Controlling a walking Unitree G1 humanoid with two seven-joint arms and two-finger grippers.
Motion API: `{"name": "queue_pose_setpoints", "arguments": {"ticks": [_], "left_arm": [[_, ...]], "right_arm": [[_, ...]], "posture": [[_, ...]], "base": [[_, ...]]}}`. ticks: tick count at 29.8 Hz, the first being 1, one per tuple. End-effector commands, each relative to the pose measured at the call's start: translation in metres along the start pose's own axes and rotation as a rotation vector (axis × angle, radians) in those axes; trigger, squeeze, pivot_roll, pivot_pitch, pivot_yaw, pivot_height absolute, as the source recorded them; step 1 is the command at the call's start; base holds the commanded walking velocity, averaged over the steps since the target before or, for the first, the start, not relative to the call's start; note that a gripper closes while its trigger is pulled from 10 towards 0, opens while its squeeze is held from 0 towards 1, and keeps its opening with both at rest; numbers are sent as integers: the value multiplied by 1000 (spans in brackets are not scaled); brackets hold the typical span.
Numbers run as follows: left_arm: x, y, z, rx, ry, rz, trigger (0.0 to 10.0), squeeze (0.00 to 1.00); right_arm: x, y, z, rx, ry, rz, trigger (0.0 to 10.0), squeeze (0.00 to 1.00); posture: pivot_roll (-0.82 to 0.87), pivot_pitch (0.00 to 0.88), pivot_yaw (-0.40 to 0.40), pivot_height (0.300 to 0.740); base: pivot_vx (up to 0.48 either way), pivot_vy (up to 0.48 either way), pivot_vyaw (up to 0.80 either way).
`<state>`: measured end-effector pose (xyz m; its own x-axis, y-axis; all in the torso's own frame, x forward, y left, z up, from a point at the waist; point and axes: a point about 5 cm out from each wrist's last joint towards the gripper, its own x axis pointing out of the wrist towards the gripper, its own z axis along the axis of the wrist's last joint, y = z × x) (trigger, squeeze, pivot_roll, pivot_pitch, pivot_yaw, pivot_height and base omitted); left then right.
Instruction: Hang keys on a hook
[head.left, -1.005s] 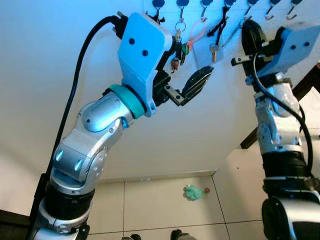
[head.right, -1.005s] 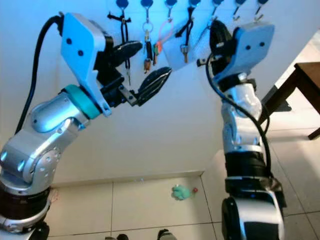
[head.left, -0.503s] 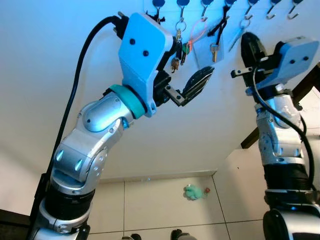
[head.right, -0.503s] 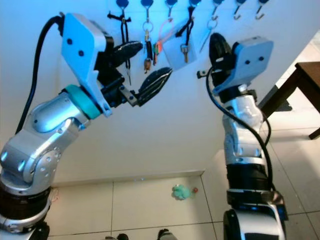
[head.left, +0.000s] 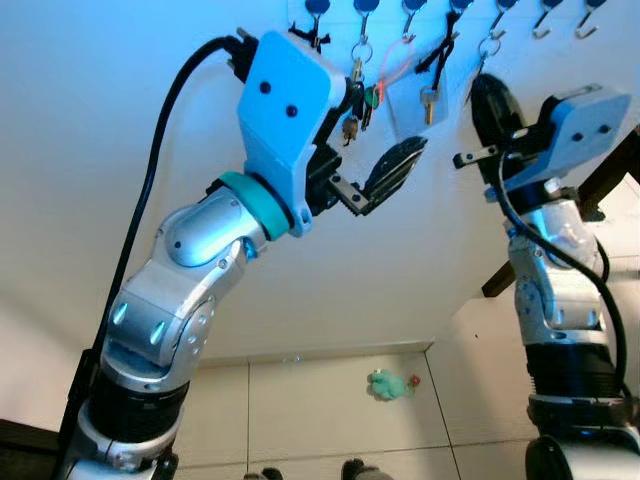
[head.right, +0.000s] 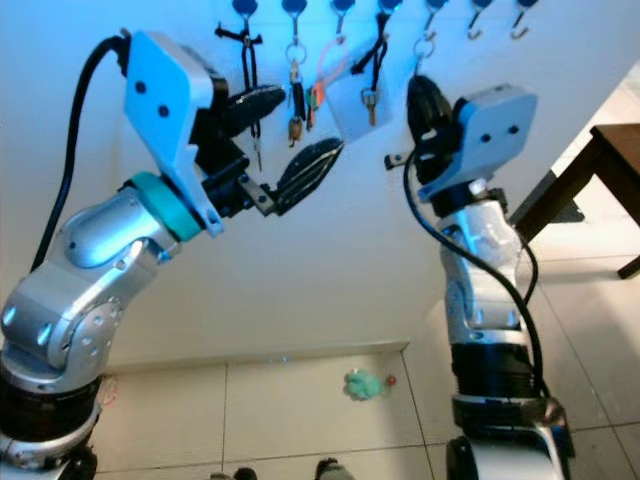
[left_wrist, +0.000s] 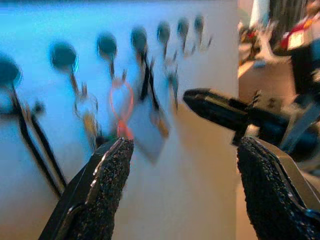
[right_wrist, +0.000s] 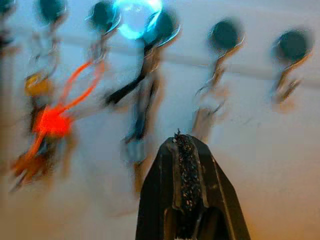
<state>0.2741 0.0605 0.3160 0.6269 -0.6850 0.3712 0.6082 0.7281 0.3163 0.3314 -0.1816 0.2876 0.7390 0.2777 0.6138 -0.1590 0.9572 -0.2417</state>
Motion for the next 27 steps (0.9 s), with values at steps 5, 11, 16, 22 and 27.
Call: {"name": "queue_pose_setpoints", "arguments": {"ticks": [5,11,16,22,27], "left_arm": [[-16,0,-36,24,136,92,10000,0],[-40,14,-73,17,304,316,10000,0],[-60,17,-91,-6,402,376,10000,0],[-76,25,-96,78,402,511,10000,0],[-74,31,-99,122,386,620,10000,0]], "right_arm": [[-42,15,-20,9,124,-100,10000,0],[-63,29,-21,-8,172,-201,10000,0],[-64,30,-21,-62,186,-241,10000,0],[-75,39,-30,-24,270,-214,10000,0],[-67,37,-27,-32,263,-204,10000,0]], "posture": [[-136,156,93,740],[-160,144,100,740],[-195,104,107,740],[-225,75,100,740],[-240,75,99,740]], "base": [[0,0,0],[0,0,0],[0,0,0],[0,0,0],[0,0,0]]}}
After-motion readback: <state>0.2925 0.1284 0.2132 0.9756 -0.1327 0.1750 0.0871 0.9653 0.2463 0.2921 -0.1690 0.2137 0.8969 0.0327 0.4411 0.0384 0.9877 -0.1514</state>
